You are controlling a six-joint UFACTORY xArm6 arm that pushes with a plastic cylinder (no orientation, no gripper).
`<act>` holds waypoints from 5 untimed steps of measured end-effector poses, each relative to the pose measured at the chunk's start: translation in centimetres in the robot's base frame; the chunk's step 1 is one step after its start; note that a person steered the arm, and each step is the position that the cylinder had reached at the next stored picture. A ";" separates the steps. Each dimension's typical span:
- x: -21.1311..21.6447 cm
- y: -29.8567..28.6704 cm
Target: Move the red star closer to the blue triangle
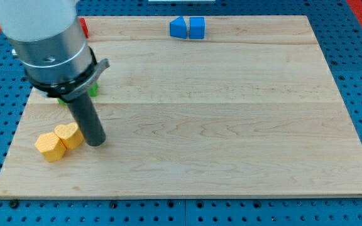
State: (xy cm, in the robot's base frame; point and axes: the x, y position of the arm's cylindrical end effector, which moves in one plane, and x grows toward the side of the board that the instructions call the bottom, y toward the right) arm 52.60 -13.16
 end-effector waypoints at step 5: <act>5.2 -17.1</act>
State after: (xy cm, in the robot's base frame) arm 57.78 -30.21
